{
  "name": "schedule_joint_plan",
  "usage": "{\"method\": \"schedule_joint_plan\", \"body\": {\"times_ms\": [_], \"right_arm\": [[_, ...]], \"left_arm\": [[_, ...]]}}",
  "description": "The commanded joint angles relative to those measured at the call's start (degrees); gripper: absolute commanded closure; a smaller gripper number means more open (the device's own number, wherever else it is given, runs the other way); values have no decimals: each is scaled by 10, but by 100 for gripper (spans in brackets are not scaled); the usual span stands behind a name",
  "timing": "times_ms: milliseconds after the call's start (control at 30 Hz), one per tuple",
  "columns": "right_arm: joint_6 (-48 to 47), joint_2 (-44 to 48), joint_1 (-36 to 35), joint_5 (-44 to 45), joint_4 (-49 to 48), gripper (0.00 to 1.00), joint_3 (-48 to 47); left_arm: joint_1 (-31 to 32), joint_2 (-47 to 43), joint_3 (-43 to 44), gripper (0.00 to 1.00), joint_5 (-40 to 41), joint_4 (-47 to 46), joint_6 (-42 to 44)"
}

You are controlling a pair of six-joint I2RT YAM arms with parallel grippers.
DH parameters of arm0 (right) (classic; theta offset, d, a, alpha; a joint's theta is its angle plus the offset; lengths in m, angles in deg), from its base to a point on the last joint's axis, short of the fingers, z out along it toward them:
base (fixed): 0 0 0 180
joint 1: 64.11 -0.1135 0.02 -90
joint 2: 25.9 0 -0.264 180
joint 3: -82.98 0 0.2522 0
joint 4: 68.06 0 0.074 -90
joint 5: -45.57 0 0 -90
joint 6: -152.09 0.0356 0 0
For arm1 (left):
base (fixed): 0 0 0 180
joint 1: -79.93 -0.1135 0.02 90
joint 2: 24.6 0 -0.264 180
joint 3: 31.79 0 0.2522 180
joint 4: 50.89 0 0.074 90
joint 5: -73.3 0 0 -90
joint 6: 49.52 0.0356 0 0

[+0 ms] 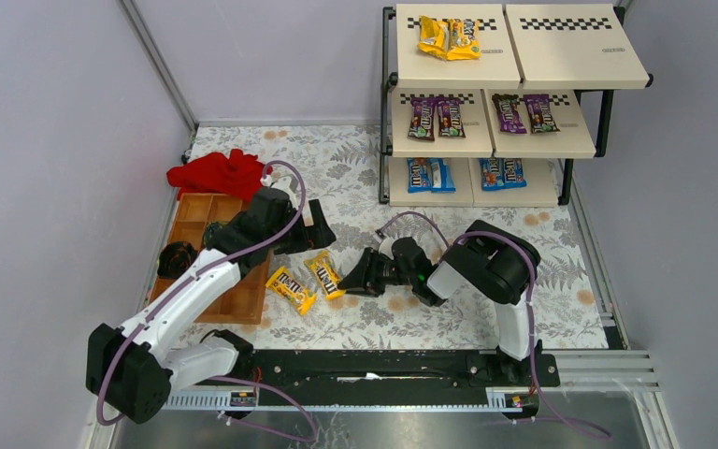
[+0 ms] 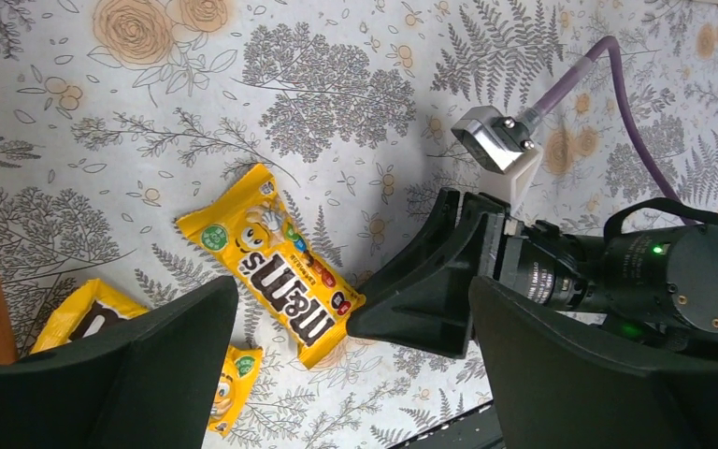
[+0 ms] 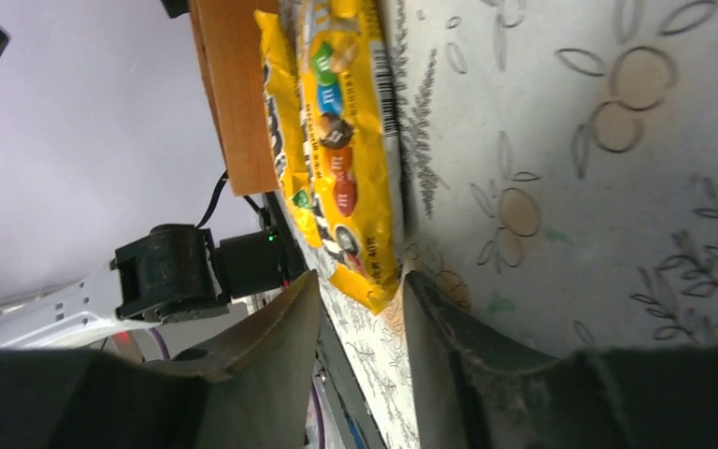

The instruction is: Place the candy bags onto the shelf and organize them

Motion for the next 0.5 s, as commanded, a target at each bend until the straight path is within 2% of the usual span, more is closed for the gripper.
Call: {"method": "schedule_joint_plan", "body": {"times_ms": [0,100,200,233,333,467], "right_arm": [[-23,0,-3,43,46,60,-5],[-38,9,-2,42,55,71,-9],[-50,5,16,-1,56,97,-22],[-50,7,28,-11,37,100,-12],[-75,32,78,-37,45,100,17],[-170,81,133,-90,144,100,30]], "left_arm": [[-1,1,20,1,-26,-45,-10],[-1,0,7,1,-30,-58,-15],[-1,4,-6,1,-30,-66,-20],[-1,5,-11,1,-35,-70,-24],[0,4,-32,1,-54,-96,-39],[1,16,-58,1,-89,-135,-68]]}}
